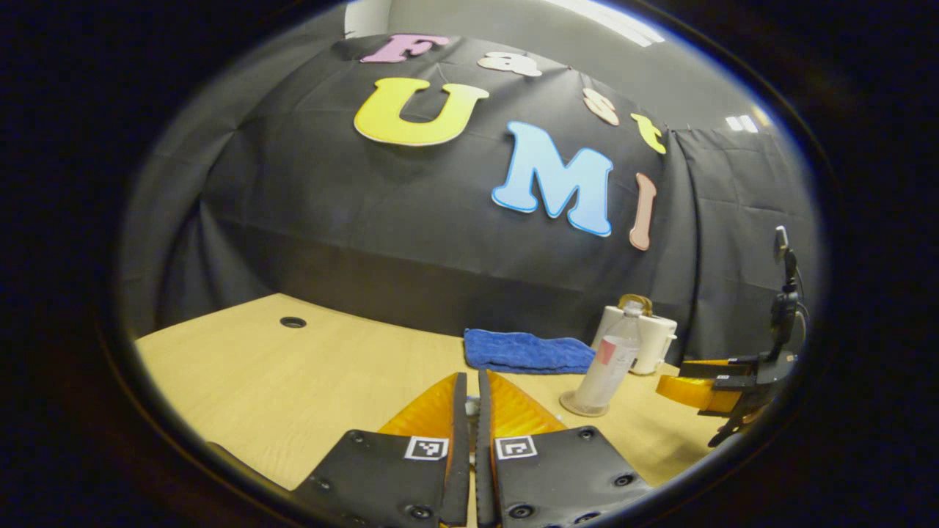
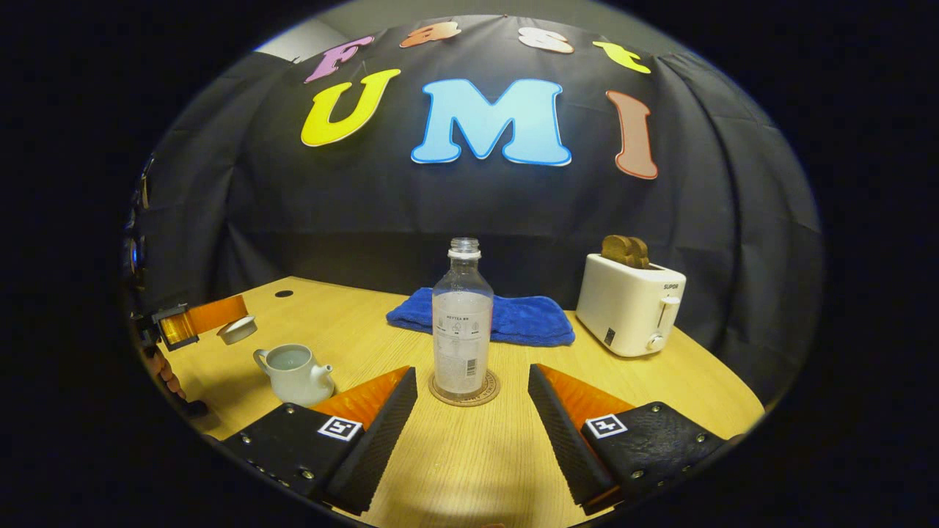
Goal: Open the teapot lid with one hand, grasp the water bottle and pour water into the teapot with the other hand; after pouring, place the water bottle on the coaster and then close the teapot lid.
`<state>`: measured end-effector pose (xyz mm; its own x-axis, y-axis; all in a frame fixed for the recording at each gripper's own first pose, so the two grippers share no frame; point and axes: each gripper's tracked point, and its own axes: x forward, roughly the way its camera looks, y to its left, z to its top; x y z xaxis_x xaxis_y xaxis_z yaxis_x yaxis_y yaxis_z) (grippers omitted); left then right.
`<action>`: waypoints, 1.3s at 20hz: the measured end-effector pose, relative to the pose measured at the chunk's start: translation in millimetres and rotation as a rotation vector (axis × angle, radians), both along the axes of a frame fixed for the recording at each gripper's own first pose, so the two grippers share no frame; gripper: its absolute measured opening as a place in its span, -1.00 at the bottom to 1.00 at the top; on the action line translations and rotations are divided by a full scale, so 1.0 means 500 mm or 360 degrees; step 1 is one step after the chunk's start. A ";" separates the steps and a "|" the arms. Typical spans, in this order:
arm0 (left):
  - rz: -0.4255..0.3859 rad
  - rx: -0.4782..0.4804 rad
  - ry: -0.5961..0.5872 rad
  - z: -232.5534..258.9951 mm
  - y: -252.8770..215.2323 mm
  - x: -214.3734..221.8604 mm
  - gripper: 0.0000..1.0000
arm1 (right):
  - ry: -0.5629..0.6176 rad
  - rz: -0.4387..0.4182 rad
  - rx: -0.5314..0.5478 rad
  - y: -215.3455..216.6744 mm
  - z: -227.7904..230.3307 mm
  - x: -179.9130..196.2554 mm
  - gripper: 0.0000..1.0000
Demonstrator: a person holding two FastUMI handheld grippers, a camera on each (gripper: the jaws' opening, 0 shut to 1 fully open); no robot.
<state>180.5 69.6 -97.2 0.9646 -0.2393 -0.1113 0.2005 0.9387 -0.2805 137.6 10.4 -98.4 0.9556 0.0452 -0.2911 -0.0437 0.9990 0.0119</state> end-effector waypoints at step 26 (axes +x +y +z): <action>0.0040 0.0247 0.0062 -0.034 -0.126 0.052 -0.78 | -0.0179 0.0006 -0.0007 0.032 -0.008 -0.072 0.90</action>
